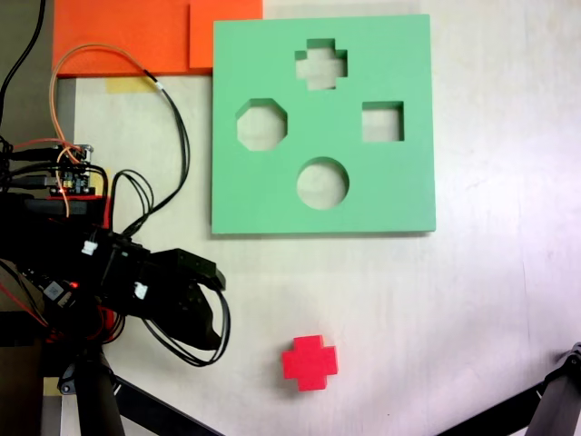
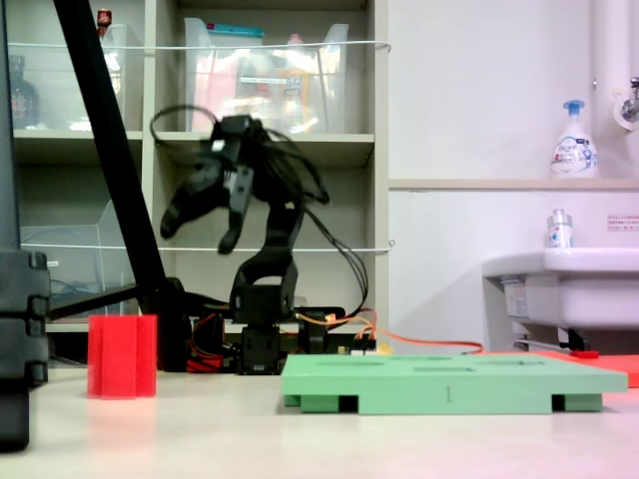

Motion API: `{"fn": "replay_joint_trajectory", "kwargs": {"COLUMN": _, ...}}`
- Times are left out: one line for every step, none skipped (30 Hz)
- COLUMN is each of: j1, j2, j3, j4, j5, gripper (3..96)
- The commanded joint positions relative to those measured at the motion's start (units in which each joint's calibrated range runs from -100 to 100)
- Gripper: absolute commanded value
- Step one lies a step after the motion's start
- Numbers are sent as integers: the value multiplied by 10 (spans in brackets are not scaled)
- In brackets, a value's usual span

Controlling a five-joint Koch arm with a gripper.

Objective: Put the cross columnar block into the corresponding hole

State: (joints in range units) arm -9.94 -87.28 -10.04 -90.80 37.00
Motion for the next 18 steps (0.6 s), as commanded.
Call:
{"fn": "replay_joint_trajectory", "kwargs": {"j1": 3, "j2": 172, "j3": 145, "j4": -92, "j5": 0, "gripper": 464}}
{"fn": "replay_joint_trajectory", "kwargs": {"j1": 3, "j2": 205, "j3": 177, "j4": -92, "j5": 0, "gripper": 464}}
{"fn": "replay_joint_trajectory", "kwargs": {"j1": 4, "j2": 230, "j3": 196, "j4": -92, "j5": 0, "gripper": 464}}
{"fn": "replay_joint_trajectory", "kwargs": {"j1": 4, "j2": 253, "j3": 207, "j4": -92, "j5": 0, "gripper": 464}}
{"fn": "replay_joint_trajectory", "kwargs": {"j1": 4, "j2": 271, "j3": 211, "j4": -92, "j5": 0, "gripper": 464}}
{"fn": "replay_joint_trajectory", "kwargs": {"j1": 3, "j2": 288, "j3": 211, "j4": -92, "j5": 0, "gripper": 464}}
{"fn": "replay_joint_trajectory", "kwargs": {"j1": 3, "j2": 313, "j3": 213, "j4": -92, "j5": 0, "gripper": 464}}
{"fn": "replay_joint_trajectory", "kwargs": {"j1": 3, "j2": 339, "j3": 224, "j4": -92, "j5": 0, "gripper": 465}}
{"fn": "replay_joint_trajectory", "kwargs": {"j1": 3, "j2": 374, "j3": 243, "j4": -92, "j5": -1, "gripper": 489}}
{"fn": "replay_joint_trajectory", "kwargs": {"j1": 4, "j2": 406, "j3": 264, "j4": -92, "j5": -1, "gripper": 532}}
{"fn": "replay_joint_trajectory", "kwargs": {"j1": 4, "j2": 437, "j3": 281, "j4": -92, "j5": -4, "gripper": 563}}
{"fn": "replay_joint_trajectory", "kwargs": {"j1": 3, "j2": 458, "j3": 288, "j4": -92, "j5": -7, "gripper": 588}}
{"fn": "replay_joint_trajectory", "kwargs": {"j1": 2, "j2": 479, "j3": 291, "j4": -92, "j5": -8, "gripper": 608}}
{"fn": "replay_joint_trajectory", "kwargs": {"j1": 1, "j2": 504, "j3": 293, "j4": -92, "j5": -10, "gripper": 648}}
{"fn": "replay_joint_trajectory", "kwargs": {"j1": 0, "j2": 529, "j3": 293, "j4": -92, "j5": -12, "gripper": 694}}
{"fn": "replay_joint_trajectory", "kwargs": {"j1": -1, "j2": 553, "j3": 294, "j4": -92, "j5": -14, "gripper": 730}}
{"fn": "replay_joint_trajectory", "kwargs": {"j1": -2, "j2": 584, "j3": 300, "j4": -92, "j5": -15, "gripper": 777}}
{"fn": "replay_joint_trajectory", "kwargs": {"j1": -4, "j2": 610, "j3": 308, "j4": -92, "j5": -18, "gripper": 819}}
